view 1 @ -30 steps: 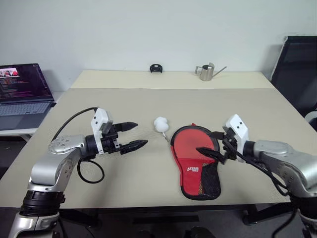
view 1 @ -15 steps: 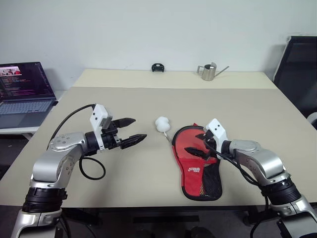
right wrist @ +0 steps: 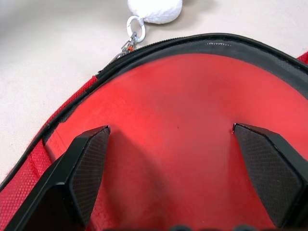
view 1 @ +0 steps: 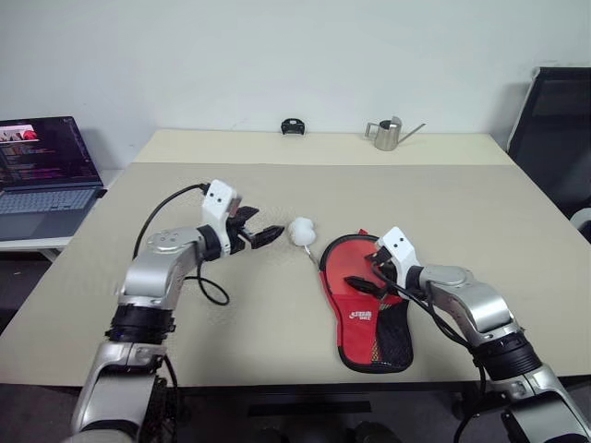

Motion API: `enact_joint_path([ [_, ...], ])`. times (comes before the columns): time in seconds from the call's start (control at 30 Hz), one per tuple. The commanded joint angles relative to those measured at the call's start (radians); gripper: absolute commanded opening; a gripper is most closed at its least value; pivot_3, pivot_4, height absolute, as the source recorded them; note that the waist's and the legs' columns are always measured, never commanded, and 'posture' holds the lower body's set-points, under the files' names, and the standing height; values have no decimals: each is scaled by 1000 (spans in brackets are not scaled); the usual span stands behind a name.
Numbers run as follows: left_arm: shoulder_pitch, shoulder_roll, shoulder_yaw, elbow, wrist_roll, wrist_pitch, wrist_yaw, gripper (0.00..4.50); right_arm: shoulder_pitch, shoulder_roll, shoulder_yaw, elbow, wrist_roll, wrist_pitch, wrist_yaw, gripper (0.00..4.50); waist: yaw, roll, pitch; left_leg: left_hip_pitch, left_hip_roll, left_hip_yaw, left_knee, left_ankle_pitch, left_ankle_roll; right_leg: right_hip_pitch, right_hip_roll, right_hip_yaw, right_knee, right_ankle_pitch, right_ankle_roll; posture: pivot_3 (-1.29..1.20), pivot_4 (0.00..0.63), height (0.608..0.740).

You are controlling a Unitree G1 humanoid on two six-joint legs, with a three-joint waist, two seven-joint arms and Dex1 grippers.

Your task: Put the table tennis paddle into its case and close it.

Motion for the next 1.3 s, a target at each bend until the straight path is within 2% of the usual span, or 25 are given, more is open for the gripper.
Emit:
enact_joint_path([
  [0.03,-90,-41,-8,125,47,-57,29,4500,-3,17,-2,7,-10,12,1,4495,-2,0,0,0,0,0,0,0,0,0,0,0,0,0,0,0,150,740],
  [0.27,-291,-156,-41,562,156,-232,56,4500,-1,50,-4,0,-17,20,-6,4495,-2,0,0,0,-1,0,0,0,0,0,0,0,1,0,0,0,150,740],
  [0.4,-364,-203,-45,727,198,-310,52,4500,4,62,-4,-5,-18,23,-10,4495,-2,0,0,0,-1,0,0,0,0,-1,0,0,1,0,0,0,150,740],
  [0.6,-405,-249,-33,854,224,-321,33,4500,8,73,-4,-11,-19,26,-17,4495,-3,0,0,0,-1,0,0,0,0,-1,0,0,1,0,0,0,150,740],
  [0.97,-402,-279,-12,925,261,-335,58,4500,17,92,-13,-22,-18,32,-38,4495,-2,0,0,0,-1,1,1,0,0,-1,0,0,3,0,0,0,150,740],
  [1.1,-393,-300,-6,932,269,-342,60,3541,21,94,-19,-26,-20,33,-44,4500,-1,-1,0,1,-1,1,1,0,0,-1,0,0,5,0,0,0,150,740],
  [1.3,-368,-319,-17,928,286,-350,26,1433,36,101,-35,-44,-22,37,-71,4500,0,-1,0,1,-1,0,1,0,0,-1,0,0,5,0,0,0,150,740],
])
